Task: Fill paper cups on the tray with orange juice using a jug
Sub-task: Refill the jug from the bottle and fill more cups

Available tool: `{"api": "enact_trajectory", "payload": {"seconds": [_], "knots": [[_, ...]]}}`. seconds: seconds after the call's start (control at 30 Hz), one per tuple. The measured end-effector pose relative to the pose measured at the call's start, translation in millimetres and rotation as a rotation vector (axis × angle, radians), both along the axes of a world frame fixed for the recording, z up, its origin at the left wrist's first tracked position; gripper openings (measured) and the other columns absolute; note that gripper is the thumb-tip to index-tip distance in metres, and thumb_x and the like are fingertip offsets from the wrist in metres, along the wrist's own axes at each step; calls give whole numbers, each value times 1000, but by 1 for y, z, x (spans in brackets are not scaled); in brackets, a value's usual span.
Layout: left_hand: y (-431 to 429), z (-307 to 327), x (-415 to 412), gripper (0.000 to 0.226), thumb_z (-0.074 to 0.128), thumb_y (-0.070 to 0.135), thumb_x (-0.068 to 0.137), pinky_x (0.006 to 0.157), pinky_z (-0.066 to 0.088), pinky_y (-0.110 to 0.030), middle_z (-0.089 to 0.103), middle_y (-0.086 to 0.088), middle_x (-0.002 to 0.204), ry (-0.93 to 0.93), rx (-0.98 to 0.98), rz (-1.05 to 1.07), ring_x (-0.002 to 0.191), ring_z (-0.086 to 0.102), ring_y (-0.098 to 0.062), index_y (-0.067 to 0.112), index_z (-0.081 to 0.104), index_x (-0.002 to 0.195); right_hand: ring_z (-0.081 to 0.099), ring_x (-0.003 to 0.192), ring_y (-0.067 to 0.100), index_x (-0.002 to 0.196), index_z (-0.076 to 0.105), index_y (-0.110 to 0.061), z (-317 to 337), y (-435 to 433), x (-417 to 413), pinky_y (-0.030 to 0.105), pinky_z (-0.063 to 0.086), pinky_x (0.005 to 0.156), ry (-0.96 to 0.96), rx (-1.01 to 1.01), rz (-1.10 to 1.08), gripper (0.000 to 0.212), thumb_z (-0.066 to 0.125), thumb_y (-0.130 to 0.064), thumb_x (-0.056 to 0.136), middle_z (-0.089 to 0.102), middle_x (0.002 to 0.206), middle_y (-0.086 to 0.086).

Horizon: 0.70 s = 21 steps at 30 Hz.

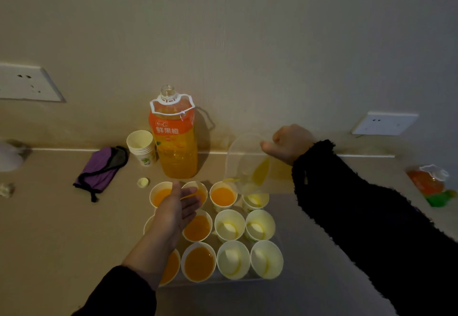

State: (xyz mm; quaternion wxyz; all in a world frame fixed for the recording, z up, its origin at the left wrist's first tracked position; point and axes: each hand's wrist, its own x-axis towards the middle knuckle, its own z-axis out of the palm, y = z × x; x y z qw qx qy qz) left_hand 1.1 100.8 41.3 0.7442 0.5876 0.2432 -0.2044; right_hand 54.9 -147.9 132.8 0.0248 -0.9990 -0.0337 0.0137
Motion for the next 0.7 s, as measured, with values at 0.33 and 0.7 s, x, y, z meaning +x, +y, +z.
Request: {"api": "enact_trajectory", "payload": {"seconds": [0.33,0.7], "knots": [[-6,-1,-15,50,24,48,100,98,37,-39,65,-10,98,-7,20,-55,103,57,-26,14,61,93,22,46,21,46,27,-15,6,-4,-32,31,14,48,-36,165,-5,50,35,-59,69,19,47,1],[4,-1,-34,49,23,47,101,101,35,-41,60,-15,114,-18,21,-76,108,54,-27,14,60,98,36,48,24,48,37,-11,-7,5,-58,26,19,46,36,8,42,66,11,-72,50,29,46,5]]}}
